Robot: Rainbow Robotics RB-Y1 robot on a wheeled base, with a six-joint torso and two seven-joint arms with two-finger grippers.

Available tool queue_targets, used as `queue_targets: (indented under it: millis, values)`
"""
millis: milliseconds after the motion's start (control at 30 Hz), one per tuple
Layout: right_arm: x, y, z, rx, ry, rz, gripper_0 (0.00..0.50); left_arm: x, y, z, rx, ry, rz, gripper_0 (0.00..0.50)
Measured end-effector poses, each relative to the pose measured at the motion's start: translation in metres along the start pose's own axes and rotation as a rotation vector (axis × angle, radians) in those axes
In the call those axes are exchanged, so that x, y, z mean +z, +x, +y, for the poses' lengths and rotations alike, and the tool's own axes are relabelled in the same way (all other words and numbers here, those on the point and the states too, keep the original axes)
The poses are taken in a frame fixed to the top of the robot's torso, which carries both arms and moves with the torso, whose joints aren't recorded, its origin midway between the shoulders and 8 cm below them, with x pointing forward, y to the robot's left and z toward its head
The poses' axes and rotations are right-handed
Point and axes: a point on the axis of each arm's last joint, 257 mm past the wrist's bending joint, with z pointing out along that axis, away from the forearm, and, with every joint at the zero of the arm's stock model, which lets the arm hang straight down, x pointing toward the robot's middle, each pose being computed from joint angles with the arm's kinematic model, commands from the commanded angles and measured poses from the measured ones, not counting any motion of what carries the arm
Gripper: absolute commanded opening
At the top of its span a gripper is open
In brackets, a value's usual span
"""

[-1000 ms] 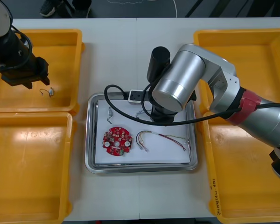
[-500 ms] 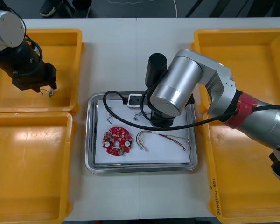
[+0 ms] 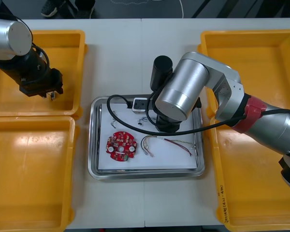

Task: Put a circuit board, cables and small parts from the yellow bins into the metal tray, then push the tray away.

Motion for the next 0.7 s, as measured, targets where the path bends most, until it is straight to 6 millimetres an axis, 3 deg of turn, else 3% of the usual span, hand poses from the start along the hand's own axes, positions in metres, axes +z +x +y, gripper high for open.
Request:
queue_targets:
  millis: [233,300,400,467,567,700]
  values:
    - [-0.017,0.007,-0.001,0.013,-0.017,0.028,0.5,0.015,-0.002,0.002,0.02,0.011,-0.01,0.5]
    - [-0.027,0.007,-0.004,0.03,-0.026,0.018,0.5,0.017,-0.003,0.002,0.021,0.012,-0.013,0.474]
    - [-0.044,0.009,-0.011,0.058,-0.034,-0.001,0.5,0.017,-0.007,0.002,0.018,0.013,-0.021,0.308]
    - [-0.056,0.014,-0.017,0.077,-0.041,-0.004,0.5,0.017,-0.007,0.002,0.016,0.013,-0.023,0.084]
    - [-0.073,0.027,-0.025,0.112,-0.053,-0.002,0.5,0.017,-0.009,0.002,0.013,0.013,-0.024,0.013]
    - [-0.092,0.049,-0.037,0.164,-0.063,0.015,0.5,0.017,-0.01,0.003,0.013,0.009,-0.026,0.0]
